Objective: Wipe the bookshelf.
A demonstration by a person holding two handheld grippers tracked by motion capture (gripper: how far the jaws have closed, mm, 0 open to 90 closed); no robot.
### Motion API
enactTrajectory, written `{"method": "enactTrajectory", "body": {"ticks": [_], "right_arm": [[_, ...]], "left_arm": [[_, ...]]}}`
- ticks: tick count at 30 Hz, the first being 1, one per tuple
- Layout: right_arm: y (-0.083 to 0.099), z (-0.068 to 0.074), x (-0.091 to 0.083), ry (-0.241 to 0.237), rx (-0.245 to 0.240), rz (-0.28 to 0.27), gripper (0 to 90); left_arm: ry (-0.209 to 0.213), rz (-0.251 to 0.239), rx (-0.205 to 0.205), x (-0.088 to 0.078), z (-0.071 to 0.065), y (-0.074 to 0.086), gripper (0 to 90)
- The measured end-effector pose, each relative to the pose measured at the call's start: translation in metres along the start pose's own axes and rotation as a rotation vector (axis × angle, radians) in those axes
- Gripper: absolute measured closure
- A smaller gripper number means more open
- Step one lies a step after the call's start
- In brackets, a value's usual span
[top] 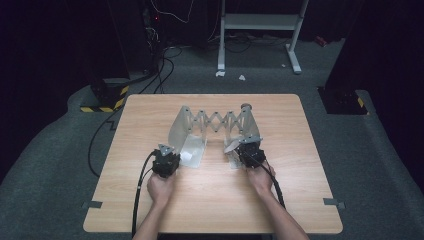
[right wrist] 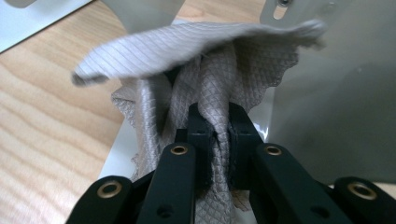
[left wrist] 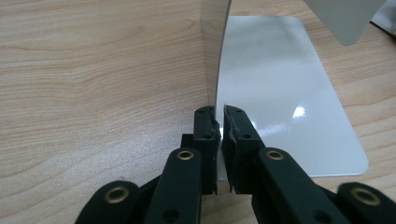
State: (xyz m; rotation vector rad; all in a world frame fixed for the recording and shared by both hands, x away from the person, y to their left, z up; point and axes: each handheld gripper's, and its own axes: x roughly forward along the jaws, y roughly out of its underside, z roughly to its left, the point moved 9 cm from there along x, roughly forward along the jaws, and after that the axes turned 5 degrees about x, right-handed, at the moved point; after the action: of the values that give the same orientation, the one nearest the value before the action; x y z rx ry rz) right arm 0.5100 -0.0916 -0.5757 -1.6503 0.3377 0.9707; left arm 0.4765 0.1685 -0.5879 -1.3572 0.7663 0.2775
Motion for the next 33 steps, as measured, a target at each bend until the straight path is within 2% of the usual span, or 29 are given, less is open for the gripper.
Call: {"method": "enactTrajectory", "body": {"ticks": [9, 13, 24, 28, 33], "right_arm": [[-0.011, 0.001, 0.011, 0.009, 0.023, 0.002, 82.8], [-0.014, 0.001, 0.013, 0.021, 0.012, -0.011, 82.7], [-0.020, 0.010, -0.001, -0.006, 0.032, -0.057, 82.6], [-0.023, 0.009, 0.001, -0.010, 0.055, -0.050, 82.6], [-0.030, 0.009, 0.002, -0.012, 0.054, -0.054, 82.6]], "left_arm": [[-0.002, 0.001, 0.011, 0.000, -0.001, 0.000, 84.5], [-0.001, 0.000, 0.016, 0.000, -0.002, 0.000, 85.6], [0.000, -0.001, 0.020, 0.000, -0.002, 0.000, 85.9], [0.002, -0.001, 0.019, 0.000, -0.002, 0.000, 85.9], [0.005, -0.001, 0.021, 0.000, -0.002, 0.000, 85.8]]}}
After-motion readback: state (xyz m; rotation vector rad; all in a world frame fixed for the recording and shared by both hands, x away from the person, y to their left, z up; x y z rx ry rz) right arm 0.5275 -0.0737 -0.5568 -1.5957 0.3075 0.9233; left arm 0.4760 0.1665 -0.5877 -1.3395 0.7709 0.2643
